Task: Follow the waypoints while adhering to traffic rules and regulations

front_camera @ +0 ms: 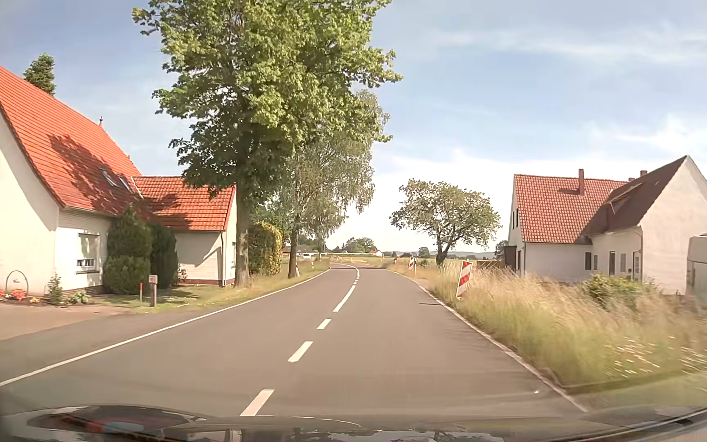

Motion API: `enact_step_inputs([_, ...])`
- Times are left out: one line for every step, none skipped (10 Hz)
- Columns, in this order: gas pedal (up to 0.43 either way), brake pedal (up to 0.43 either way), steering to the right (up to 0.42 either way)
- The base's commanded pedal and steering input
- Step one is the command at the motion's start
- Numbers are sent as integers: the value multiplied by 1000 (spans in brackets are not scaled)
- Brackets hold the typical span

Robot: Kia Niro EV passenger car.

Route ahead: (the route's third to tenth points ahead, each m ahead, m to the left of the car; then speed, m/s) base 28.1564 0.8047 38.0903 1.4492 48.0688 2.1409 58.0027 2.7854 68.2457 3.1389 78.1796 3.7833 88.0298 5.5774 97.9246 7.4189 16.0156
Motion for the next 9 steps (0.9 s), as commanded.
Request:
enact_step_inputs([150, 0, -2])
enact_step_inputs([150, 0, -2])
enact_step_inputs([150, 0, -2])
enact_step_inputs([130, 0, -2])
enact_step_inputs([118, 0, -2])
enact_step_inputs([118, 0, -2])
enact_step_inputs([118, 0, -2])
enact_step_inputs([118, 0, -2])
enact_step_inputs([118, 0, -2])
